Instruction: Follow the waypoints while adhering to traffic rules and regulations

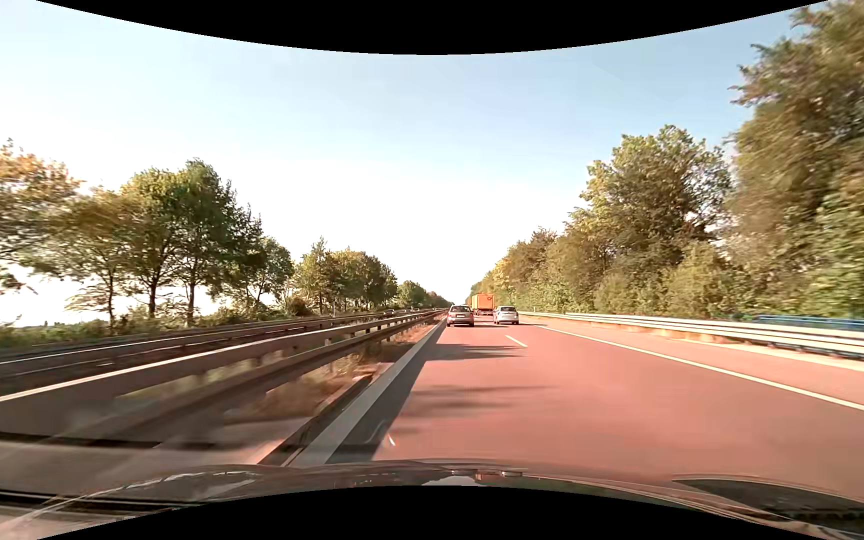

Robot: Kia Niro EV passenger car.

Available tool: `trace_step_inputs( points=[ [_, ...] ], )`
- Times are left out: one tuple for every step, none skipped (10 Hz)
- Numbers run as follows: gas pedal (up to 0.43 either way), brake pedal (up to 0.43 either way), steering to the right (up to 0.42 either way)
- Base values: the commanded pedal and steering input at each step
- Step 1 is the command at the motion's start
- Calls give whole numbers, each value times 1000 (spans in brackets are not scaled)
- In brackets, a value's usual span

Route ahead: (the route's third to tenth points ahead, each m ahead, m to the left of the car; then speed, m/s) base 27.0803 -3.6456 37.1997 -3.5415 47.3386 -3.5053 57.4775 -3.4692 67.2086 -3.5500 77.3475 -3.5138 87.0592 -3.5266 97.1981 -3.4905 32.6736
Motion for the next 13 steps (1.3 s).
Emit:
trace_step_inputs(
  points=[
    [398,6,-3],
    [398,6,-3],
    [398,6,-3],
    [398,6,-3],
    [398,6,-2],
    [390,6,-1],
    [358,6,0],
    [339,6,0],
    [311,6,0],
    [280,6,0],
    [260,6,0],
    [240,6,0],
    [228,6,0]
  ],
)
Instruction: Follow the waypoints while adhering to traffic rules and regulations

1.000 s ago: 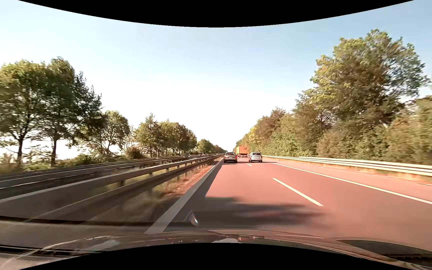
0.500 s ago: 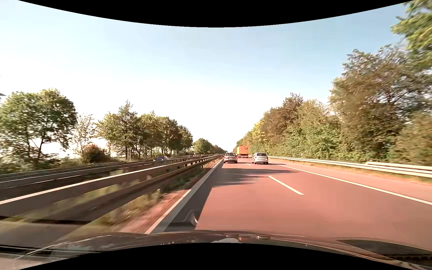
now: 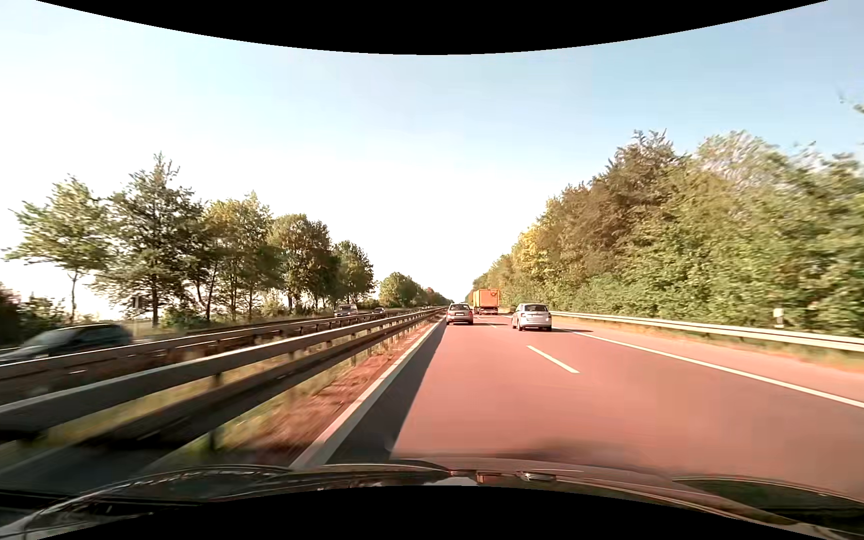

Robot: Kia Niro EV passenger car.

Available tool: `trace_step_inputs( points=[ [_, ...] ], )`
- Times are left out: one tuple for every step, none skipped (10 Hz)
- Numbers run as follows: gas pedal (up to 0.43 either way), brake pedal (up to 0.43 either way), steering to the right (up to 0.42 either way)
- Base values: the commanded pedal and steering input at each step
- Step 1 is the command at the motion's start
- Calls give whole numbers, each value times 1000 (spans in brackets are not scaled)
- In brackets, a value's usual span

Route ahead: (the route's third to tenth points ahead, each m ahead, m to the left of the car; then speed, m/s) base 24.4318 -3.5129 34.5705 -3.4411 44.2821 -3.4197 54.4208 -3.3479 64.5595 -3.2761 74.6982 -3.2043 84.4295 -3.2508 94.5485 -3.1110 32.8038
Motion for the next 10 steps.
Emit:
trace_step_inputs(
  points=[
    [197,6,0],
    [197,6,-1],
    [189,6,-2],
    [189,6,-2],
    [189,6,-2],
    [189,6,-1],
    [189,6,-1],
    [189,6,-1],
    [197,6,-1],
    [220,6,-1]
  ],
)
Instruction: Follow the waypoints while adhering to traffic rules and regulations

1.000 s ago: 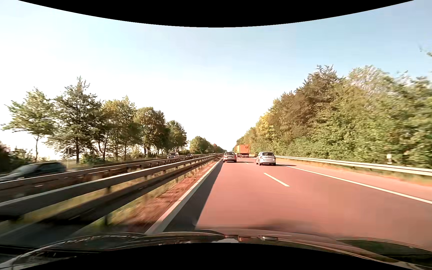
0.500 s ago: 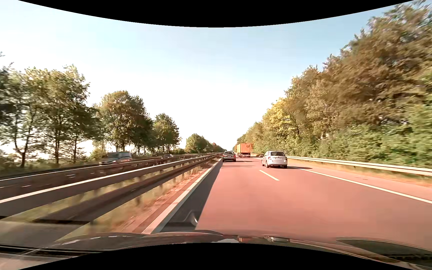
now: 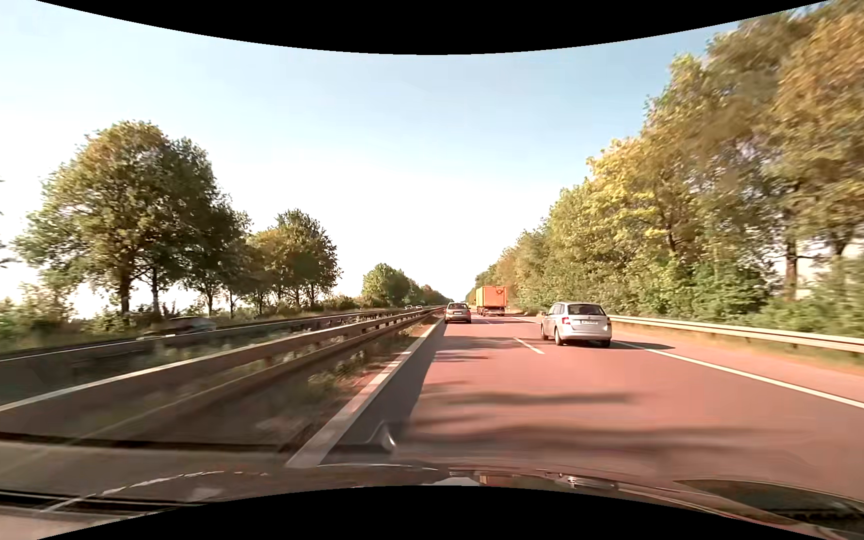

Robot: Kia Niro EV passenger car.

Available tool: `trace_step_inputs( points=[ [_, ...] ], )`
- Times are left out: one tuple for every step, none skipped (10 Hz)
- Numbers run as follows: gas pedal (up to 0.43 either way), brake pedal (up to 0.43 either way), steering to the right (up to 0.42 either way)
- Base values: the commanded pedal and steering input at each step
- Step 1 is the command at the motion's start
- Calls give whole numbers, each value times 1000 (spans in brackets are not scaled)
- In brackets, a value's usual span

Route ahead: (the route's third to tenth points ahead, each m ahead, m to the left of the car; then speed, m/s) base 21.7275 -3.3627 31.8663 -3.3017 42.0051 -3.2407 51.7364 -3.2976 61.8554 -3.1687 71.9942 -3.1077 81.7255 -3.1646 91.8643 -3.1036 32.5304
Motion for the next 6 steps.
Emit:
trace_step_inputs(
  points=[
    [240,6,-1],
    [280,6,-1],
    [299,6,-1],
    [319,6,-1],
    [331,6,-1],
    [339,6,-1]
  ],
)
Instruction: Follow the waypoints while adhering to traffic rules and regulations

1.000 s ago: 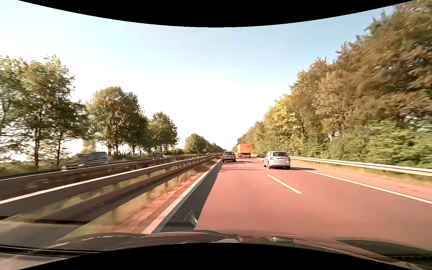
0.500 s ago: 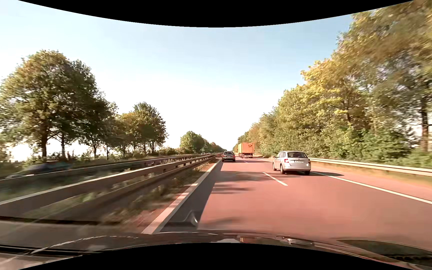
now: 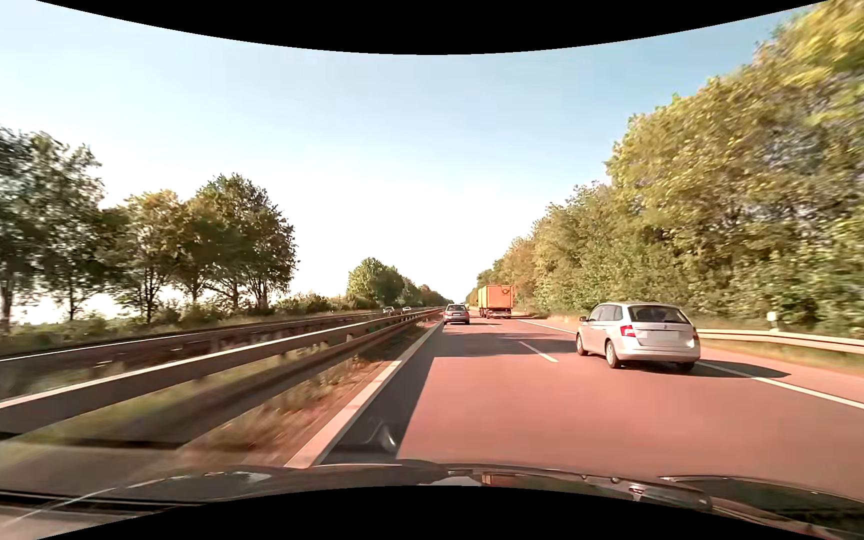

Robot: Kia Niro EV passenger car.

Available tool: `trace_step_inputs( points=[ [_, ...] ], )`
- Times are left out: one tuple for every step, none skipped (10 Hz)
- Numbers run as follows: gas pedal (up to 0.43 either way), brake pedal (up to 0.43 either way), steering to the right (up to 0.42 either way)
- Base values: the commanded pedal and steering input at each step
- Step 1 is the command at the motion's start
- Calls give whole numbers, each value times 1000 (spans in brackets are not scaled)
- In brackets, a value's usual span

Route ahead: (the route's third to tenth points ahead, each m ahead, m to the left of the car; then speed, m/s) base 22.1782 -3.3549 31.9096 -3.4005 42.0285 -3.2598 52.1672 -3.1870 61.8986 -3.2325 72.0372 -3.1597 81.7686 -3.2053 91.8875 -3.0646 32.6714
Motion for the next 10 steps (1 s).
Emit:
trace_step_inputs(
  points=[
    [350,6,-1],
    [358,6,-1],
    [358,6,-1],
    [370,6,-1],
    [378,6,-1],
    [390,6,-1],
    [398,6,-2],
    [409,6,-2],
    [409,6,-2],
    [409,6,-2]
  ],
)
